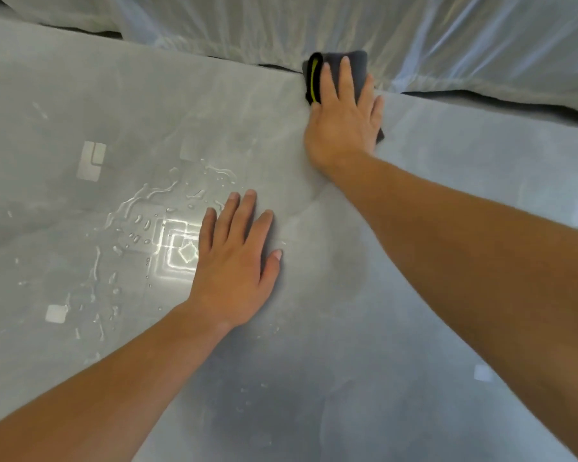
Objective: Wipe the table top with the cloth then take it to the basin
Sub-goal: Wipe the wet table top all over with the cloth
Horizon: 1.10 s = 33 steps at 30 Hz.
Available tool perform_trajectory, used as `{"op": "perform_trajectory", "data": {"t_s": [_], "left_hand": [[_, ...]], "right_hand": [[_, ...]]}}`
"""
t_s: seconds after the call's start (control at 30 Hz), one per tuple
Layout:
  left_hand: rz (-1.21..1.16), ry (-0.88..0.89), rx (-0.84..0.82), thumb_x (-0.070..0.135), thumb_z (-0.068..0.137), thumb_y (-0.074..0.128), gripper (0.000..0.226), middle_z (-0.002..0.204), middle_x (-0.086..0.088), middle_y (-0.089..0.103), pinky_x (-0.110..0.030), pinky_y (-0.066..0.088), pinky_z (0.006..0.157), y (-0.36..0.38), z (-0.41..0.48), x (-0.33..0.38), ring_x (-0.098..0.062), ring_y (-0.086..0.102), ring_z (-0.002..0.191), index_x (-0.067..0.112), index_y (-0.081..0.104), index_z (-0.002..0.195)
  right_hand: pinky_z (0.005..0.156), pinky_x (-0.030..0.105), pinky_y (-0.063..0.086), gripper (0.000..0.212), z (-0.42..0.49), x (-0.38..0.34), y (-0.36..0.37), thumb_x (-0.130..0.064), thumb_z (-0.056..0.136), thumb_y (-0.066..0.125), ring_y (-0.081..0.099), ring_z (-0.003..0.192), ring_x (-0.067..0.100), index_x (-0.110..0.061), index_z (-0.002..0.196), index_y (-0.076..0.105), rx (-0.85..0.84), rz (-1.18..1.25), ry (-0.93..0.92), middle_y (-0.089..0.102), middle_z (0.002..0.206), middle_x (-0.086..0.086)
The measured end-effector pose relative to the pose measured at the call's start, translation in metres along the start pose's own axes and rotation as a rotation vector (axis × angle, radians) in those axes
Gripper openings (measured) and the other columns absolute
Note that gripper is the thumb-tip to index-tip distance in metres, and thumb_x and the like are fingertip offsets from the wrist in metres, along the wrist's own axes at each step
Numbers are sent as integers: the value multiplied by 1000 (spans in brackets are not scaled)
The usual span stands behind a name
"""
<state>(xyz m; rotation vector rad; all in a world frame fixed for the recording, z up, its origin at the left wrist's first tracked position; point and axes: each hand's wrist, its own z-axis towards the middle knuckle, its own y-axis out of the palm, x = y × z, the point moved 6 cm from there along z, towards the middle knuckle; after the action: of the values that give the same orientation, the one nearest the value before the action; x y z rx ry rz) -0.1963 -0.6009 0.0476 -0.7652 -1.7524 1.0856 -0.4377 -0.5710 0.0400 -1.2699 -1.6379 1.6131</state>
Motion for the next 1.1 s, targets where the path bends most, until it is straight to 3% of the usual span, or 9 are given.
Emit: {"op": "perform_trajectory", "data": {"t_s": [0.07, 0.2, 0.27, 0.43, 0.63, 0.77, 0.83, 1.0, 1.1], "left_hand": [[-7, 18, -21, 44, 98, 40, 58, 166, -12, 17, -51, 4, 123, -1, -1, -2, -29, 6, 154, 14, 38, 148], [-69, 55, -26, 47, 96, 46, 66, 165, -16, 13, -53, 10, 123, -11, -10, -9, -30, 5, 154, 11, 33, 150], [-35, 47, -14, 47, 95, 46, 65, 164, -17, 14, -53, 8, 123, -18, -19, -19, -31, 6, 154, 12, 34, 149], [72, -17, -43, 48, 95, 44, 67, 163, -19, 20, -51, 9, 122, -29, -37, -48, -35, 14, 152, 10, 35, 149], [83, -33, -110, 57, 96, 31, 73, 166, -17, 9, -46, 4, 123, -32, -45, -62, -31, 2, 154, 11, 28, 153], [105, -1, -122, 62, 95, 27, 79, 166, -18, 7, -47, 3, 123, -28, -44, -66, -31, 0, 154, 11, 25, 155], [87, 9, -111, 62, 96, 26, 78, 166, -18, 8, -46, 2, 123, -27, -46, -68, -30, 0, 154, 11, 26, 155], [33, 29, -116, 62, 98, 19, 75, 168, -12, 3, -42, -1, 123, -28, -46, -74, -23, -7, 154, 15, 21, 156], [24, 44, -120, 61, 99, 17, 73, 168, -9, -2, -39, -6, 123, -28, -46, -77, -20, -11, 154, 17, 18, 157]], "right_hand": [[123, 53, 2, 58, -23, -28, 10, -36, 104, 26, -2, 153, 37, -28, 160, 12, -1, -24, -106, 2, 169, -1], [123, 53, 5, 57, -78, -36, 21, -38, 103, 27, 6, 153, 35, -29, 159, 18, -125, -178, -601, 11, 168, -1], [122, 54, 8, 56, -60, -18, 15, -35, 103, 30, 9, 153, 35, -29, 158, 20, -95, -158, -531, 13, 168, -1], [123, 52, 4, 57, -50, -18, 13, -27, 103, 32, 4, 153, 36, -27, 158, 19, 22, -10, -100, 7, 168, 0], [124, 50, 2, 56, -137, -25, 23, -37, 102, 27, 6, 153, 32, -29, 158, 24, -167, -62, -499, 14, 167, -4], [123, 43, -4, 54, -98, 9, 11, -32, 104, 33, 3, 154, 28, -32, 157, 23, -36, 37, -101, 9, 168, -7], [123, 46, -3, 56, -109, -10, 16, -27, 103, 36, 3, 153, 31, -28, 157, 24, 16, 65, -12, 9, 168, -3], [123, 53, 5, 58, -224, -48, 41, -28, 100, 36, 3, 154, 34, -26, 157, 26, -141, -39, -443, 12, 168, -2], [122, 57, 12, 56, -211, -24, 32, -25, 98, 41, 13, 152, 36, -24, 154, 37, -119, -16, -404, 23, 164, 1]]}}
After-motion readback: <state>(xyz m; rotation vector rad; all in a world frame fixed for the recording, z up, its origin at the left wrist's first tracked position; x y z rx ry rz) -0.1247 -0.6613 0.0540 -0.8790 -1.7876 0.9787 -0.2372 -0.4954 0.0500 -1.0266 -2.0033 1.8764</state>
